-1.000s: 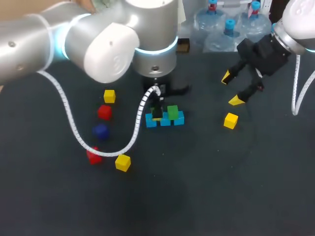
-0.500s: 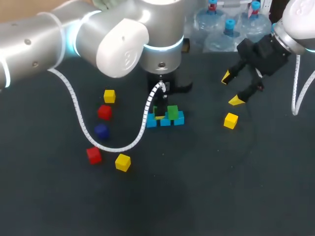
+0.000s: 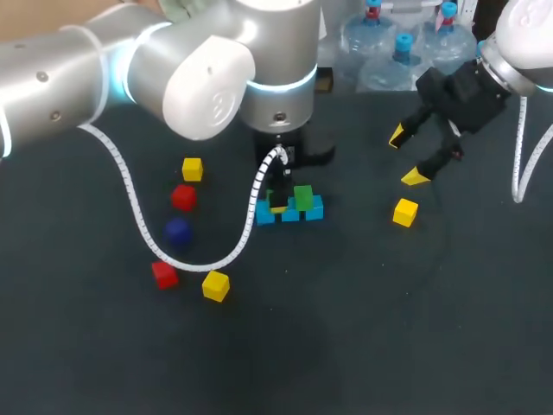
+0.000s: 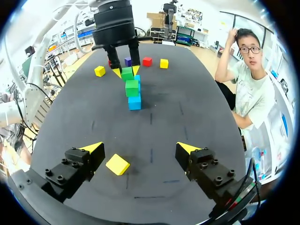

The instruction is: Place the blue cubes, place green cubes on the blue cubes, place the yellow cubes on the green cubes, then place the red cubes on the yellow cubes, and place purple cube on the red cubes.

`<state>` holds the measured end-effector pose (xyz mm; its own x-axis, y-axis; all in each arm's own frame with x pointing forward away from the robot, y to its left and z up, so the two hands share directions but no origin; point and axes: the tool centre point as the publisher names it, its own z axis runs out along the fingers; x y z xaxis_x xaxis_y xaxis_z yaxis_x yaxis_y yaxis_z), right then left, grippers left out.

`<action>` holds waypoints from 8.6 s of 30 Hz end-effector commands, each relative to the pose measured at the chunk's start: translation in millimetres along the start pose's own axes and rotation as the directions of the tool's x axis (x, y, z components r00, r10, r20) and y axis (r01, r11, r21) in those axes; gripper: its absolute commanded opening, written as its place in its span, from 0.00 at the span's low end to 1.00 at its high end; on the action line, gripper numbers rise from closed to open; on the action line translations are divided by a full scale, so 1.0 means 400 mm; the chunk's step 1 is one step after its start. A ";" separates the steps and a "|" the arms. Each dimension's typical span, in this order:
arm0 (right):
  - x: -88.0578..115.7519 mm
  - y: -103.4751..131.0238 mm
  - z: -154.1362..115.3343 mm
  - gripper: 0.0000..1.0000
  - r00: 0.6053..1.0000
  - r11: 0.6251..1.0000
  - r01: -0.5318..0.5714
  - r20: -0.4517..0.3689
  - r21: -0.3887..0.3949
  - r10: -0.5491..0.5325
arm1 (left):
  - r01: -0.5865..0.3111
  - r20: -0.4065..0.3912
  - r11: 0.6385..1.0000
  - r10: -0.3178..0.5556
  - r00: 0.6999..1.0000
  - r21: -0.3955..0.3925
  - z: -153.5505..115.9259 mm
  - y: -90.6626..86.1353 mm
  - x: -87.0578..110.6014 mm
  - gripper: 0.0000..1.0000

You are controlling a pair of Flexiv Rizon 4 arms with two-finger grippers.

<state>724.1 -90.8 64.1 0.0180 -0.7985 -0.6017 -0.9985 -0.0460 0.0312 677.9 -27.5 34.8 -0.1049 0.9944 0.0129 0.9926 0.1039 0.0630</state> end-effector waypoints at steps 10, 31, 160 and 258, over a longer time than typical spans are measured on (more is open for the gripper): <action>0.000 0.003 -0.001 1.00 1.000 1.000 0.000 0.001 0.003 0.000 | 0.000 0.017 1.000 0.000 1.000 0.011 0.012 0.000 0.003 0.00; 0.000 0.003 -0.001 1.00 1.000 1.000 0.000 0.001 0.003 0.000 | -0.010 0.030 1.000 0.010 0.999 0.002 0.009 0.027 -0.002 0.00; 0.000 0.003 -0.001 1.00 1.000 1.000 0.000 0.001 0.003 0.000 | -0.003 0.018 1.000 0.003 1.000 0.013 0.025 0.036 -0.003 0.01; 0.000 0.003 -0.001 1.00 1.000 1.000 0.000 0.001 0.003 0.000 | -0.025 0.082 0.987 0.013 0.997 0.157 -0.041 -0.186 0.247 1.00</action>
<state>724.0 -90.8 64.1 0.0181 -0.7985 -0.6018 -0.9985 -0.0461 0.0311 578.6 77.7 47.7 -0.1082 0.9768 -0.1846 0.9941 0.1067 -0.0181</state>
